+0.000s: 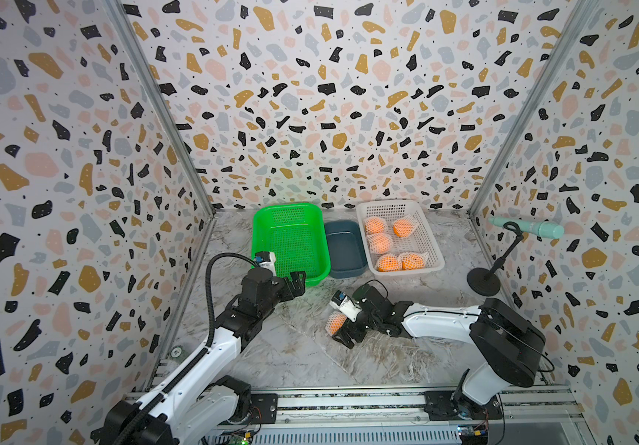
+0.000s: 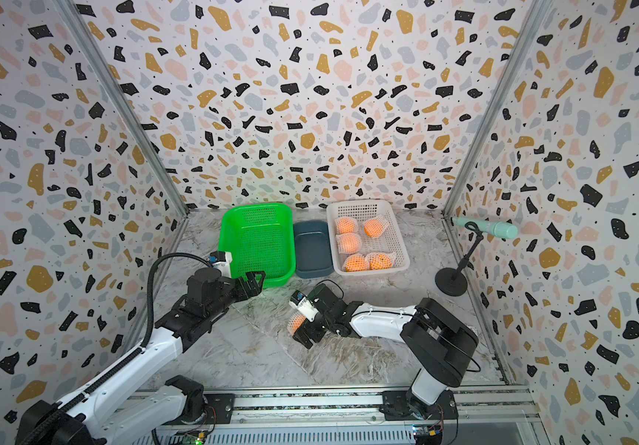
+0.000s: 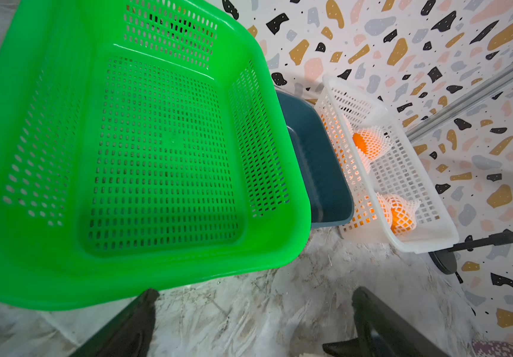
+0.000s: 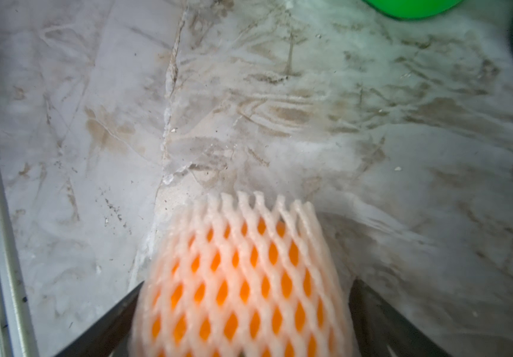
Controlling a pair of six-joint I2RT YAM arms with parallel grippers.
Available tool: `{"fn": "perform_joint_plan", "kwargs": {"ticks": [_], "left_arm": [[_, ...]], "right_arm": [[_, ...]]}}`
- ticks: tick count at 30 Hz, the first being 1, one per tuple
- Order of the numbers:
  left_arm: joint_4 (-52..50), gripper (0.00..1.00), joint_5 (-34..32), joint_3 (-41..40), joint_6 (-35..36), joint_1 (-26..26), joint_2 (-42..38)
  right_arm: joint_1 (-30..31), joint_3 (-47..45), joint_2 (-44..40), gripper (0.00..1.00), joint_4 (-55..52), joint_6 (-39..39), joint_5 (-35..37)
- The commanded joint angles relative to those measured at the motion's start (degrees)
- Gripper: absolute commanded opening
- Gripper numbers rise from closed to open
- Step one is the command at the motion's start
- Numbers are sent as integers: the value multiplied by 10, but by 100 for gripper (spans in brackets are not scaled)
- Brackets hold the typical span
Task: Remove foam nets from oranges
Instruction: Place the orange at the center of the board, then remove the foam net from the orange.
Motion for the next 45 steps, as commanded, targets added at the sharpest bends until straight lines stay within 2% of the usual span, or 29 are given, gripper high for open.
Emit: {"fn": "perform_joint_plan", "kwargs": {"ticks": [1,9,18,25,28,34,39,45], "left_arm": [[5,100,11,-10,-4,-4,0],[12,99,17,-14,-6,-11,8],[-6,99,23,-39,-16,-34,7],[34,99,49,-72,-44,-69,8],[67,100,74,-85,-55,-87,11],[72,99,77,-100,-66,-101,3],[119,100,90,-123,-97,-120,3],[137,99,107,-145,-107,-136,12]], "right_arm": [[-12,12,-41,99,-18,16,-43],[-18,10,-54,99,-57,13,-49],[-17,-50,-106,99,-63,53,-28],[-3,-68,-106,100,-45,73,-17],[-6,-76,-105,97,-24,88,-23],[-40,-110,-133,90,-1,144,-77],[-86,-146,-170,83,10,202,-122],[-94,-201,-200,75,111,306,-205]]}}
